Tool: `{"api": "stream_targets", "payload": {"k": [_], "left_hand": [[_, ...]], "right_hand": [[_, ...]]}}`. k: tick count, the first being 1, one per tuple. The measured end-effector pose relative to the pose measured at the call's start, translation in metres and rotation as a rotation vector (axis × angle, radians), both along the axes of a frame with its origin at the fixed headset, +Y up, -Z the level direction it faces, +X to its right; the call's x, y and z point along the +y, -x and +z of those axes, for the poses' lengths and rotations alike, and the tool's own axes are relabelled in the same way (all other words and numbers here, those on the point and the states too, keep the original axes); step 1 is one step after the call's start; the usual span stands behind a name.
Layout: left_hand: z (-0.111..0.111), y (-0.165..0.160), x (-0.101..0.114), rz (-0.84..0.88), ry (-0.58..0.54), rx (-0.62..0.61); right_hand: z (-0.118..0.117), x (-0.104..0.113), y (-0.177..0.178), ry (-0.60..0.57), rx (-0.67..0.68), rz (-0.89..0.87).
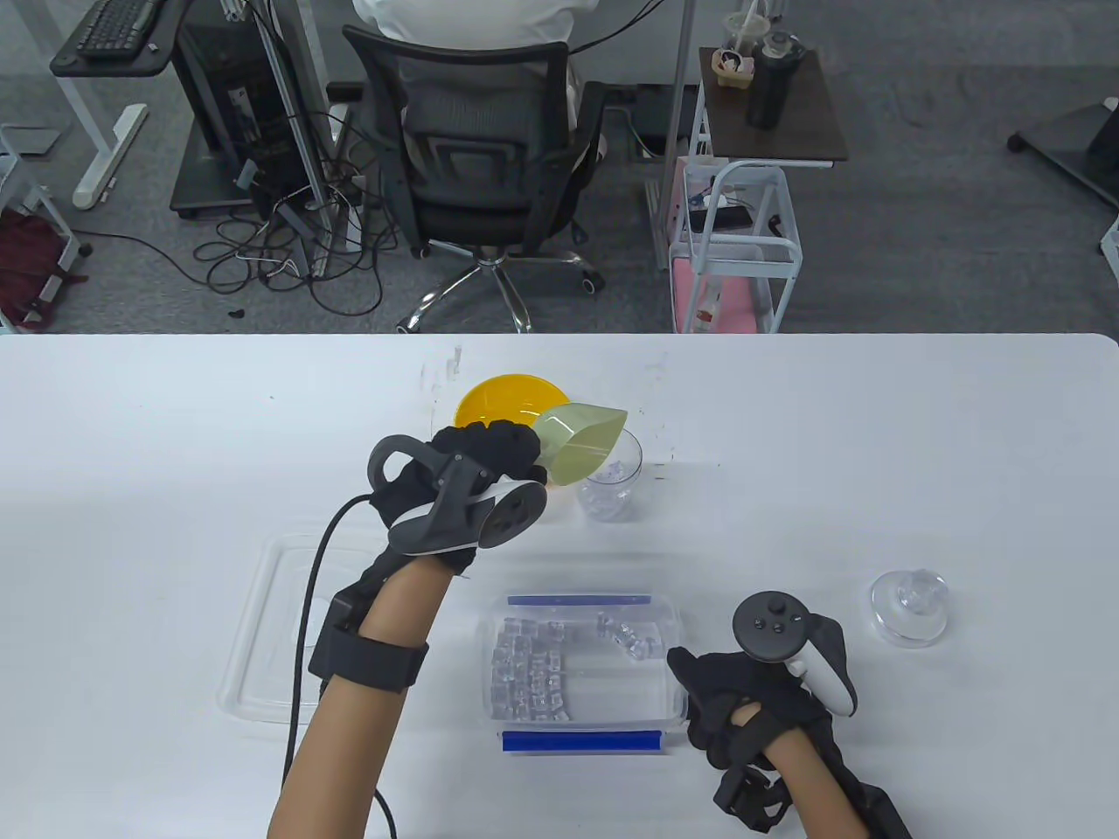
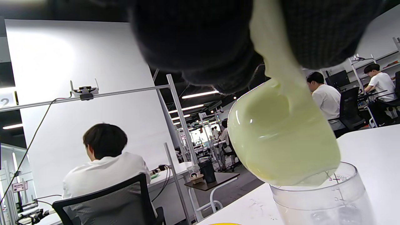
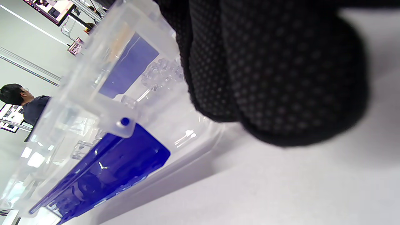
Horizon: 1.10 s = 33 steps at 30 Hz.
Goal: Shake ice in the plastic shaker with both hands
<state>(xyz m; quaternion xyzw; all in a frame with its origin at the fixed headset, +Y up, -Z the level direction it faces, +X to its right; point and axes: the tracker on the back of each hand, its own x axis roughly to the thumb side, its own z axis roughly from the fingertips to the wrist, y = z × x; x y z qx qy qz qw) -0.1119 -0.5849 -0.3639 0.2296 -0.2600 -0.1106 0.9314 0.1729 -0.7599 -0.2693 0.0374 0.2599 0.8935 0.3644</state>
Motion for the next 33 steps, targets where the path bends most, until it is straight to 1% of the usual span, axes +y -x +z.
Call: {"api": "stream_targets", "payload": {"k": [2, 4, 5, 7, 8, 10, 13, 16, 17, 19, 22, 24, 28, 33], "left_hand": [[-0.001, 0.004, 0.0, 0.024, -0.002, 0.014], [-0.006, 0.013, -0.002, 0.11, 0.017, 0.049], [-0.008, 0.017, -0.003, 0.162, 0.043, 0.067], [-0.013, 0.03, -0.011, 0.326, 0.139, 0.112], [-0.015, 0.034, -0.014, 0.375, 0.157, 0.122], [-0.019, 0.044, -0.025, 0.503, 0.197, 0.154], [-0.026, 0.059, -0.046, 0.693, 0.312, 0.218], [-0.034, 0.073, -0.072, 0.945, 0.496, 0.275], [-0.036, 0.074, -0.077, 0.99, 0.531, 0.284], [-0.041, 0.08, -0.096, 1.132, 0.65, 0.297], [-0.046, 0.083, -0.117, 1.327, 0.742, 0.304], [-0.05, 0.084, -0.128, 1.359, 0.778, 0.32], [-0.057, 0.085, -0.141, 1.283, 0.8, 0.363], [-0.061, 0.083, -0.153, 1.311, 0.849, 0.339]], "right_hand": [[0.0, 0.0, 0.0, 0.001, 0.0, -0.001], [0.0, 0.0, 0.0, 0.001, 0.001, -0.002], [0.0, 0.0, 0.0, 0.001, 0.001, -0.001], [0.0, 0.0, 0.0, 0.001, 0.001, -0.001], [0.0, 0.0, 0.0, 0.001, 0.001, -0.001], [0.0, 0.0, 0.0, 0.002, 0.001, -0.002], [0.0, -0.001, 0.0, 0.001, 0.0, -0.003], [0.0, -0.001, 0.0, 0.001, 0.0, -0.001], [0.0, -0.001, 0.0, 0.002, 0.0, -0.001], [0.0, -0.001, 0.0, 0.002, -0.001, -0.002], [0.0, -0.001, 0.0, 0.001, -0.003, 0.0], [0.0, -0.001, 0.0, 0.001, -0.003, 0.0], [0.0, -0.001, 0.0, 0.004, -0.001, -0.003], [0.001, -0.001, 0.0, 0.005, 0.001, -0.005]]}}
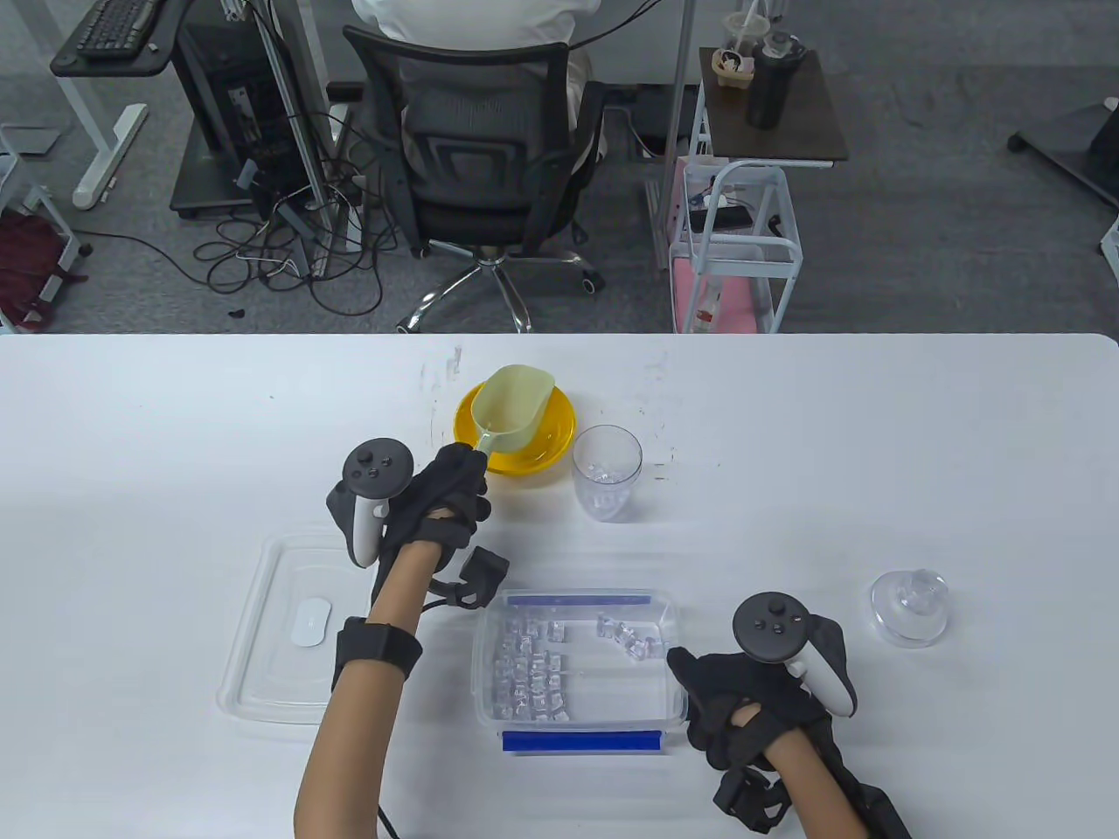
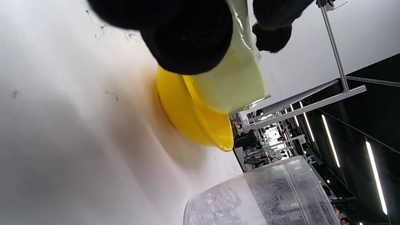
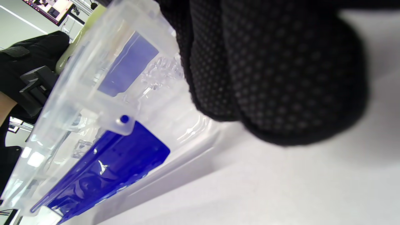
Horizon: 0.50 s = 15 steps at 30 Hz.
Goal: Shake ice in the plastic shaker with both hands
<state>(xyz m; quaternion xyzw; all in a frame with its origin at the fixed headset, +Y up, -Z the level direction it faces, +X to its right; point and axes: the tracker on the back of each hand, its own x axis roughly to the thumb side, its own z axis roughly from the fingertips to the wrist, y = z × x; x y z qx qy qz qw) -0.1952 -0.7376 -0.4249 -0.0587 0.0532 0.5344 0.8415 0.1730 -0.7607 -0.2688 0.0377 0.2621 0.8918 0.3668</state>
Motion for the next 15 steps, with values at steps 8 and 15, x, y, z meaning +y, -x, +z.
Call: {"api": "stream_targets", "payload": {"k": [8, 15], "left_hand": [[0.004, 0.009, -0.001, 0.044, 0.002, -0.078], [0.028, 0.024, 0.021, -0.161, -0.032, -0.145]], "right_hand": [[0.0, 0.0, 0.0, 0.001, 0.002, 0.0], [0.0, 0.0, 0.0, 0.006, 0.006, -0.005]]}}
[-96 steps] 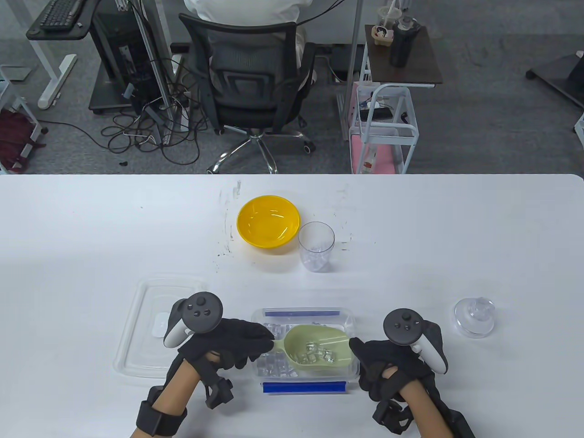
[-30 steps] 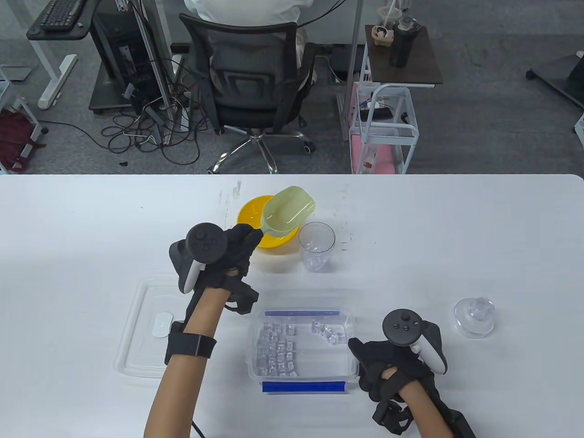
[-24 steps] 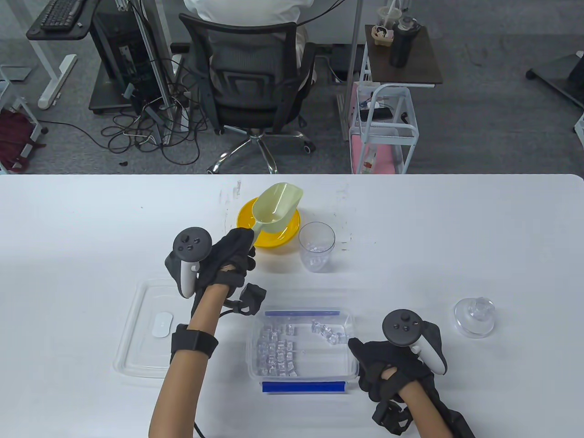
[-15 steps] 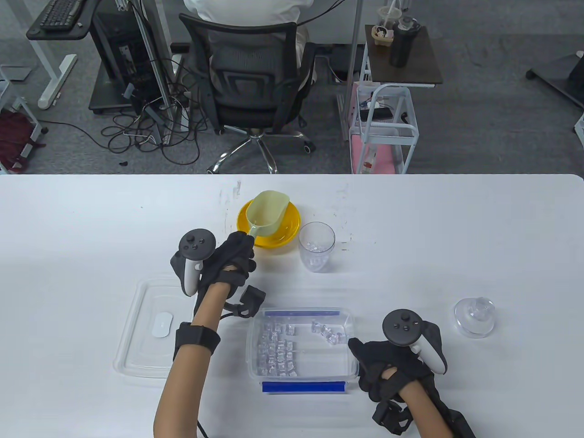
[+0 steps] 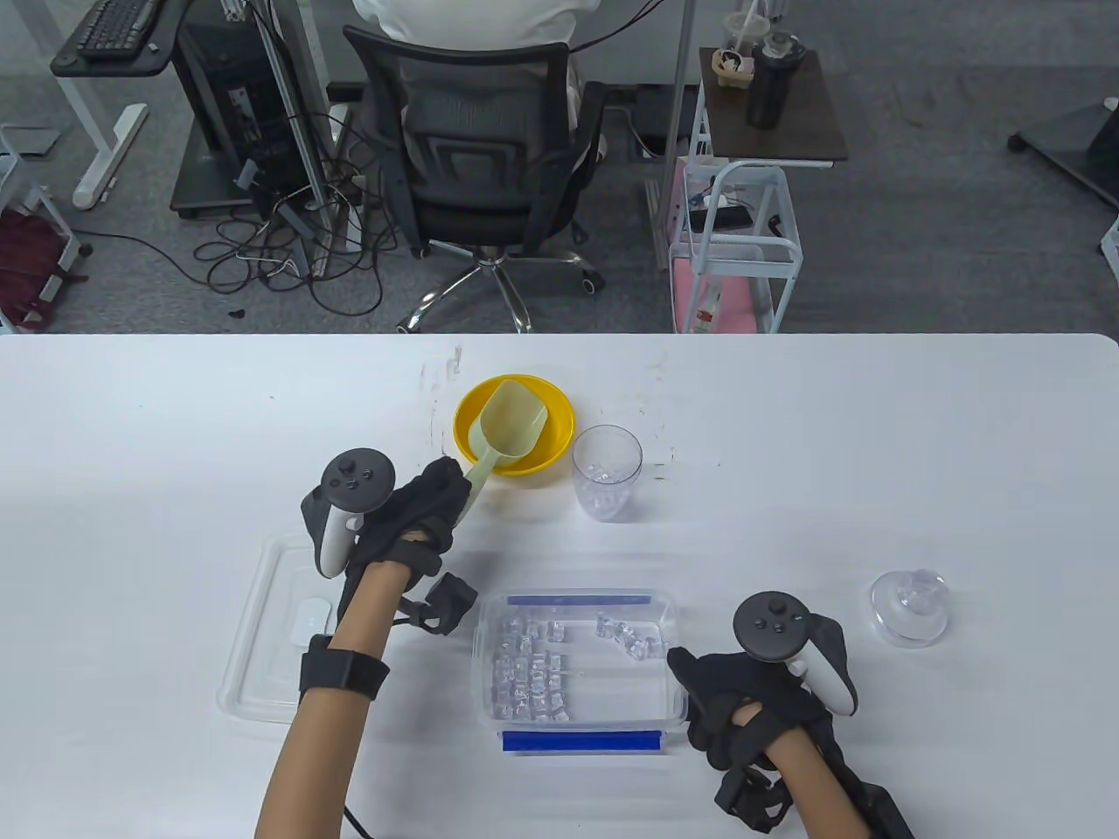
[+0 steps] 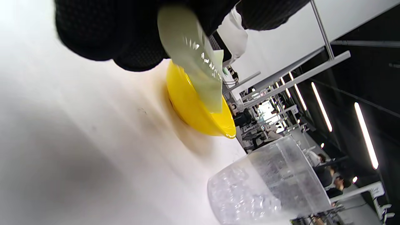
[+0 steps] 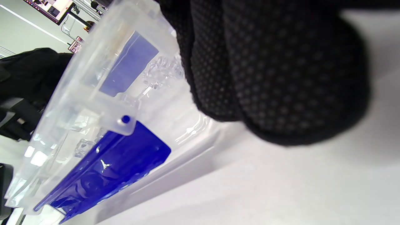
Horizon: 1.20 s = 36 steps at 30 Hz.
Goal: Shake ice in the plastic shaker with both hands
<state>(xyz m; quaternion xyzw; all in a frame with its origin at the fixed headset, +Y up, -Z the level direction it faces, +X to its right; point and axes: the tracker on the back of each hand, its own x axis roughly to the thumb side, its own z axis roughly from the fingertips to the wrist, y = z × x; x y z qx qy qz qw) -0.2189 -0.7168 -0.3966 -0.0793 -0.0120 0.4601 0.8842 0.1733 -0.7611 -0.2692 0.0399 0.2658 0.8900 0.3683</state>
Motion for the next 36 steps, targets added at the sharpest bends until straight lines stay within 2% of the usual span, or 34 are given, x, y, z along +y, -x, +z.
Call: {"api": "stream_targets", "payload": {"k": [5, 9, 14, 18, 26, 32, 36], "left_hand": [[0.021, 0.004, 0.016, -0.145, -0.085, -0.009], [0.05, -0.013, 0.025, -0.32, -0.126, -0.144], [0.085, -0.043, 0.013, -0.396, -0.048, -0.356], [0.095, -0.055, -0.001, -0.415, -0.021, -0.434], [0.097, -0.05, -0.014, -0.362, -0.101, -0.383], [0.104, -0.047, -0.011, -0.38, -0.221, -0.34], [0.113, -0.045, -0.005, -0.444, -0.279, -0.334]], "right_hand": [[0.0, 0.0, 0.0, -0.003, -0.002, 0.006], [0.0, 0.0, 0.0, -0.005, -0.004, 0.01], [0.0, 0.0, 0.0, 0.001, -0.007, 0.001], [0.0, 0.0, 0.0, -0.004, -0.011, -0.001], [-0.001, -0.003, -0.003, 0.035, -0.038, -0.075], [-0.002, -0.004, -0.008, -0.027, -0.174, -0.132], [-0.004, -0.006, -0.013, -0.04, -0.21, -0.197]]}}
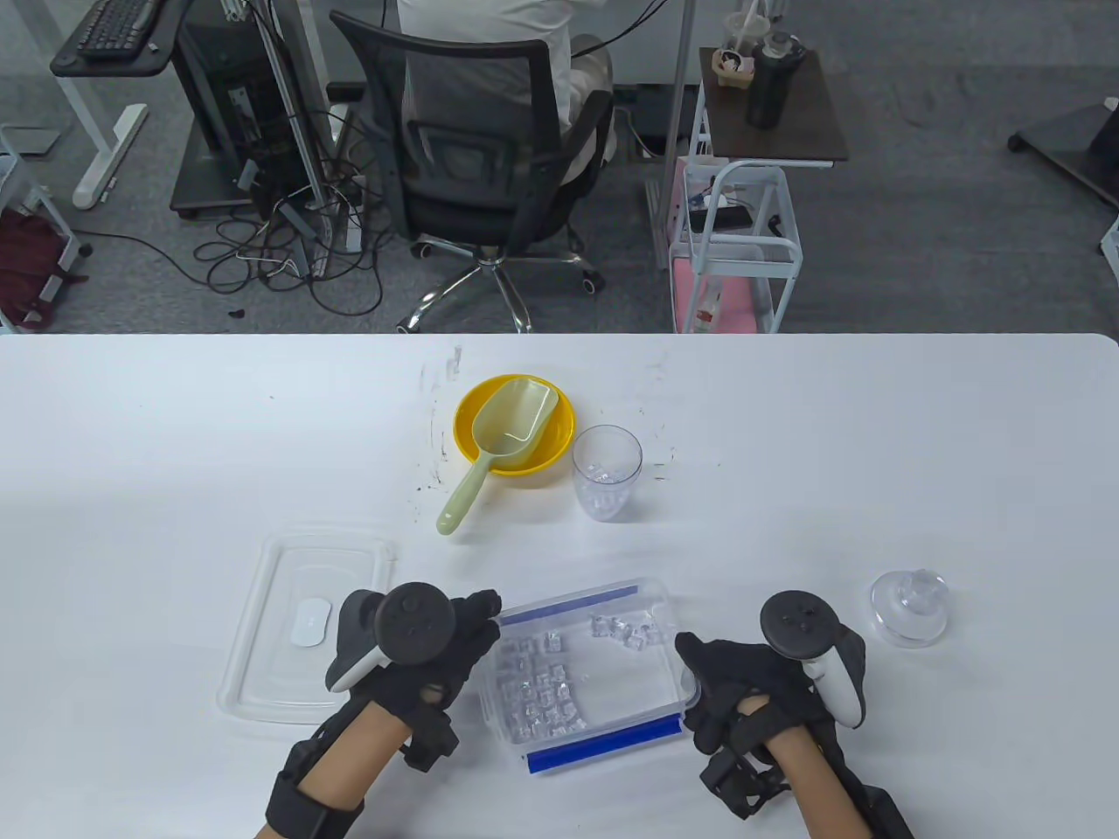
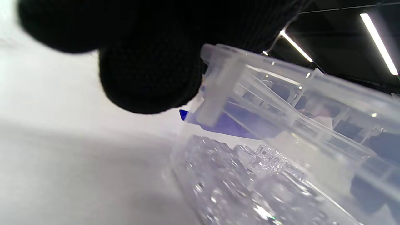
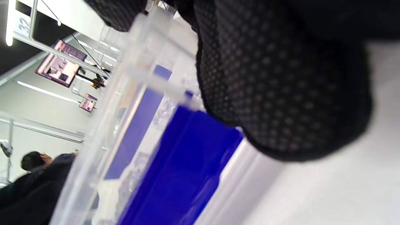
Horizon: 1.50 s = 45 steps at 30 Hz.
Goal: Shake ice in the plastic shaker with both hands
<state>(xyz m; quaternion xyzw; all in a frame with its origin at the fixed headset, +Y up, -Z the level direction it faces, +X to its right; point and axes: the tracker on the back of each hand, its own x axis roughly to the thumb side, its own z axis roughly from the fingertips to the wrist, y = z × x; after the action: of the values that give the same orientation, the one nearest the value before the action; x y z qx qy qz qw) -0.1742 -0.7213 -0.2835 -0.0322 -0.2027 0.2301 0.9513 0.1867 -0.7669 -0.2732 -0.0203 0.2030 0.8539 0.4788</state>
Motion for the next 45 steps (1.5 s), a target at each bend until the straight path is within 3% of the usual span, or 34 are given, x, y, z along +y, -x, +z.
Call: {"api": "stream_targets", "payload": {"k": [10, 15, 21, 30, 39, 45], "left_hand": [[0.017, -0.01, 0.007, -0.208, -0.057, -0.004], [0.02, -0.016, 0.004, -0.222, 0.034, -0.042], [0.026, -0.02, 0.0, -0.199, 0.164, -0.057], [0.032, -0.031, -0.01, -0.106, 0.269, -0.096], [0.033, -0.032, -0.01, -0.117, 0.274, -0.102], [0.031, -0.033, -0.01, -0.109, 0.305, -0.084]], "right_hand": [[0.0, 0.003, -0.005, -0.09, -0.082, -0.127], [-0.002, 0.001, -0.007, -0.131, -0.097, -0.197], [-0.002, -0.001, 0.005, -0.186, -0.02, -0.283], [0.007, 0.008, 0.031, -0.255, 0.181, 0.007], [0.008, 0.007, 0.034, -0.245, 0.181, -0.002], [-0.004, 0.006, 0.035, -0.229, 0.151, -0.018]]}}
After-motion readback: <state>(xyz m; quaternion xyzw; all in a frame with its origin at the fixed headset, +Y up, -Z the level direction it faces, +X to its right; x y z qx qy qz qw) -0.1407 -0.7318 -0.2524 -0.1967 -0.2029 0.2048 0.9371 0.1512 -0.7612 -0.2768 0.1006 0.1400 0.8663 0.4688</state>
